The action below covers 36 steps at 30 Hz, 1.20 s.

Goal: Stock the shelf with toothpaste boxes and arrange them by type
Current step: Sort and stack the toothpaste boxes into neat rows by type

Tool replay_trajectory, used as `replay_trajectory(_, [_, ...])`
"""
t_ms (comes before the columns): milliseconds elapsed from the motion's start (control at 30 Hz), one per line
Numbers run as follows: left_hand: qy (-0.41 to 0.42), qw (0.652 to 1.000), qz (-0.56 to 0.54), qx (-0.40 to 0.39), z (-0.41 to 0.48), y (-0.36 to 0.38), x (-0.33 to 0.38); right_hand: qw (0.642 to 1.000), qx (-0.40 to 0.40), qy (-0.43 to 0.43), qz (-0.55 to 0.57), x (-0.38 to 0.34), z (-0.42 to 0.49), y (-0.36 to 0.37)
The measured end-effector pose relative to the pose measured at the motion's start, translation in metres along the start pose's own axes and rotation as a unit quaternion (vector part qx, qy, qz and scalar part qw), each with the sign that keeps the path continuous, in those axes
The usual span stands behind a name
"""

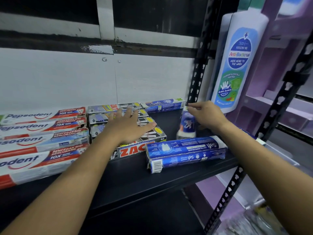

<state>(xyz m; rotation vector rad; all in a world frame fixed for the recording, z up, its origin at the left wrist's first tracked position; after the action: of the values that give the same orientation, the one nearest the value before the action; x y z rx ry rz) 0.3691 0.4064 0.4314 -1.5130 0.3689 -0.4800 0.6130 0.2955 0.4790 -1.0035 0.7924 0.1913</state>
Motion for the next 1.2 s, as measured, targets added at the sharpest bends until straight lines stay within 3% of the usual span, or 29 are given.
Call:
replay_trajectory(67, [-0.001, 1.000, -0.001, 0.000, -0.001, 0.000, 0.000, 0.994, -0.090, 0.024, 0.052, 0.002, -0.004, -0.002])
replay_trajectory(233, [0.000, 1.000, 0.003, -0.001, -0.001, -0.001, 0.001, 0.972, -0.205, -0.097, -0.067, -0.005, -0.008, -0.013])
replay_trajectory(367, [0.000, 1.000, 0.002, -0.001, -0.001, -0.001, 0.001, 0.933, -0.336, -0.102, -0.080, 0.000, -0.017, -0.008])
replay_trajectory(433, [0.000, 1.000, 0.003, -0.001, -0.001, -0.001, 0.000, 0.919, -0.360, -0.116, -0.115, 0.005, -0.018, -0.004])
replay_trajectory(633, [-0.002, 1.000, 0.004, 0.000, -0.001, -0.001, 0.001, 0.924, -0.278, -0.174, -0.194, 0.009, -0.007, 0.009])
replay_trajectory(833, [0.000, 1.000, -0.004, -0.002, -0.003, -0.001, 0.001, 0.938, -0.148, -0.199, -0.241, 0.006, 0.011, 0.025])
replay_trajectory(1200, [-0.003, 1.000, -0.010, -0.008, -0.007, -0.003, 0.004, 0.909, -0.179, -0.178, -0.333, -0.009, 0.039, 0.063])
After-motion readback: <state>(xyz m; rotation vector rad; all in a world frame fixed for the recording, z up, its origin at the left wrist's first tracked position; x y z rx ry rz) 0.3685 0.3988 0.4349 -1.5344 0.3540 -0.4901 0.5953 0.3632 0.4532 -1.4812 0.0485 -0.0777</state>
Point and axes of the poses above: each hand's wrist, its own z-axis towards the middle knuckle, its own y-axis out of the palm, x = y × z, the point moved 6 cm from there along z, towards the middle knuckle, and after that the axes turned 1 degree about y, right-handed, at the moved point
